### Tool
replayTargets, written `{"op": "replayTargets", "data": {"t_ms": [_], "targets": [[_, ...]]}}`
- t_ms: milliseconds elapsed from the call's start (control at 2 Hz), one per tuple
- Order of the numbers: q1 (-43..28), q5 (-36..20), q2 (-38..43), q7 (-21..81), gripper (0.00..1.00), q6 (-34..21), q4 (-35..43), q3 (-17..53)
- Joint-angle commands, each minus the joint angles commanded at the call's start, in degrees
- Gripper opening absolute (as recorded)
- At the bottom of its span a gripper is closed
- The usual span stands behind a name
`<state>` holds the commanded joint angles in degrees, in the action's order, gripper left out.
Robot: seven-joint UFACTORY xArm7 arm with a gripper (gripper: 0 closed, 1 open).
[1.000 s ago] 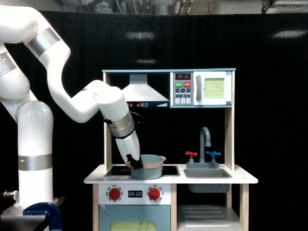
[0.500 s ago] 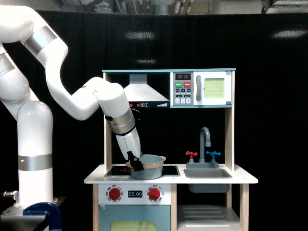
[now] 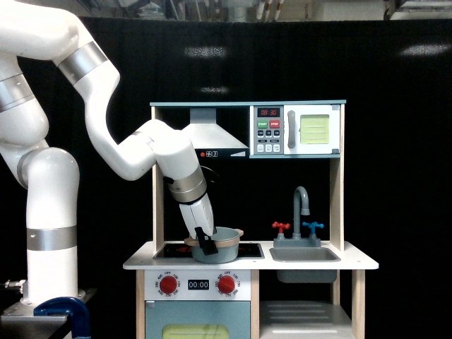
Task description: Put the bowl inside the kitchen cabinet
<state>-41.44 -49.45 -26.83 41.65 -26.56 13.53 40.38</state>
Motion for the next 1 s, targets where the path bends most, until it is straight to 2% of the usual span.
{"op": "replayTargets", "data": {"t_ms": [500, 1000], "targets": [[-3.13, -3.96, 0.40, 3.21, 0.00, 2.44, -1.37, 1.53], [-0.65, -1.74, -1.29, 0.95, 0.00, 2.00, -2.39, -0.56]]}}
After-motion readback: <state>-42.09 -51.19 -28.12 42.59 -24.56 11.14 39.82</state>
